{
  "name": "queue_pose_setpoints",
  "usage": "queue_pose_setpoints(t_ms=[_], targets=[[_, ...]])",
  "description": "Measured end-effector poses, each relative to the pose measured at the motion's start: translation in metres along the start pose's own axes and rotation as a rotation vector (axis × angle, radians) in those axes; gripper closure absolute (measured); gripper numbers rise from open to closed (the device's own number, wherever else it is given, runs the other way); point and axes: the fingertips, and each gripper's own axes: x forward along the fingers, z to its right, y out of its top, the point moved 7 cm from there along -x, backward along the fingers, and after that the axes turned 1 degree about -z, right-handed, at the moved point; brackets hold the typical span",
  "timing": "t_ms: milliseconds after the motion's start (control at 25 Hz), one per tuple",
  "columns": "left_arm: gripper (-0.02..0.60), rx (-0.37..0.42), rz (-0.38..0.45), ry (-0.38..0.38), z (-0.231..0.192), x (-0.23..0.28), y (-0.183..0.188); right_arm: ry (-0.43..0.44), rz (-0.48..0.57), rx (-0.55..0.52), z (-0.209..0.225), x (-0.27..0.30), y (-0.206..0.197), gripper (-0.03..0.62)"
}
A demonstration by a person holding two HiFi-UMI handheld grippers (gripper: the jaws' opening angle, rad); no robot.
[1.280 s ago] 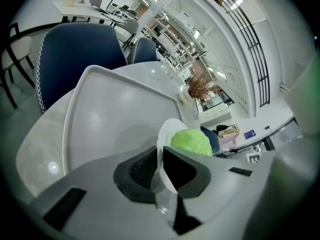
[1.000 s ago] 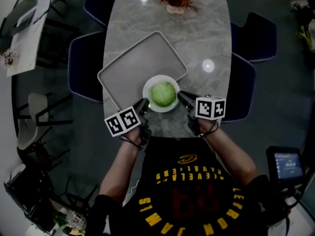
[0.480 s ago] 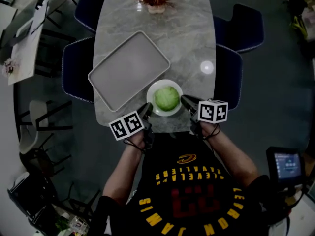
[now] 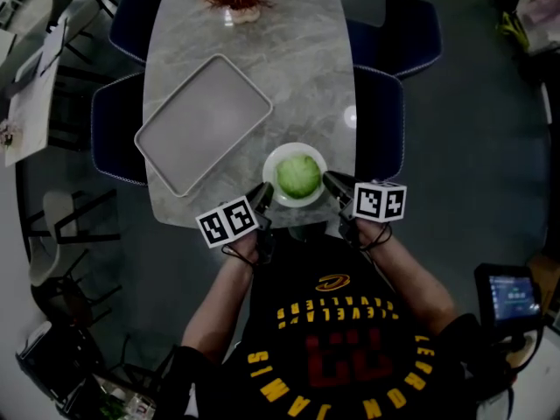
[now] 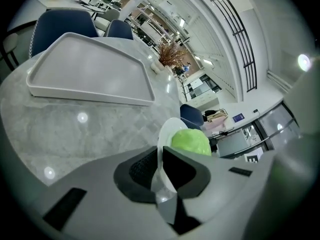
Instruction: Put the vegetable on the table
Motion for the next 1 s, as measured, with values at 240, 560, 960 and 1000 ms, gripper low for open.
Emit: queue_pose_setpoints(t_ms=[240,560,960,1000], targets=[[0.545,0.016,-0.021,-0.008,0.011,0.016,-0.016,-0.022,0.027,0.022,0.019,-0.018,-0.005,0.557],[0.545,0.062,-0.07,-0.006,0.006,0.038,-0.023,-0.06,0.047,0.049,0.037,-0.018,-0.013,0.559],[0.544,0.105,-0.131,0.028,-0.006,0.085,-0.02,-0.09,0.039,0.086,0.079,0.004,-0.011,0.557],[0.545,0.109,-0.137,0.032,-0.007,0.086,-0.021,-0.096,0.037,0.083,0.08,0.004,-0.013,0.557]])
